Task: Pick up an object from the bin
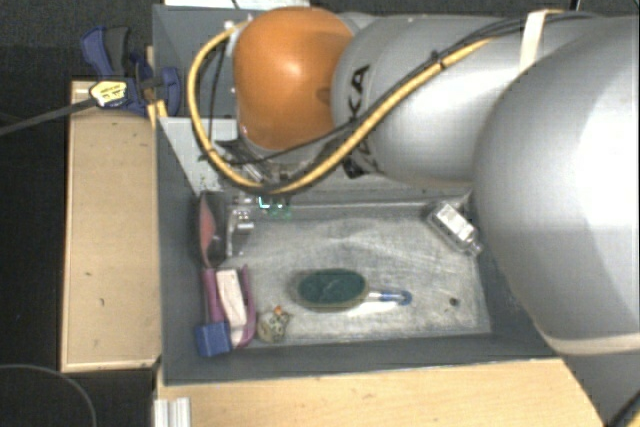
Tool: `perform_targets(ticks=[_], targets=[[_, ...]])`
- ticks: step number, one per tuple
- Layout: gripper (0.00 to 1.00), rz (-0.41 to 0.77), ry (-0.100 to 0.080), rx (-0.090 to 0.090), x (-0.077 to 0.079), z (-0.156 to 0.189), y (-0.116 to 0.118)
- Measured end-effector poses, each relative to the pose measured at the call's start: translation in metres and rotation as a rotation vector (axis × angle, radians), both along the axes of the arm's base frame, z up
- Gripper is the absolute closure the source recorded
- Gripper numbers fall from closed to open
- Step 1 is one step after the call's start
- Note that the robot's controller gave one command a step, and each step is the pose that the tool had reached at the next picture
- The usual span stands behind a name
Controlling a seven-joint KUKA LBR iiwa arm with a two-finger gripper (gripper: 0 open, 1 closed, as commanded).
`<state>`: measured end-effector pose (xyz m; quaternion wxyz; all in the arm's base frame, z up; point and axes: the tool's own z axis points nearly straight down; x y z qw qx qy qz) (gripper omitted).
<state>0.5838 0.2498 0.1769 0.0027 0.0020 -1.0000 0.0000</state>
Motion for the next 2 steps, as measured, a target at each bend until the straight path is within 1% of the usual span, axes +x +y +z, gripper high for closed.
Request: perform_targets(ticks=[1, 2], targets=[[0.0, 0.465, -0.03, 0.007, -0.035, -0.083, 0.007], [0.0, 1.06, -0.011, 0.004, -0.027, -0.076, -0.022]])
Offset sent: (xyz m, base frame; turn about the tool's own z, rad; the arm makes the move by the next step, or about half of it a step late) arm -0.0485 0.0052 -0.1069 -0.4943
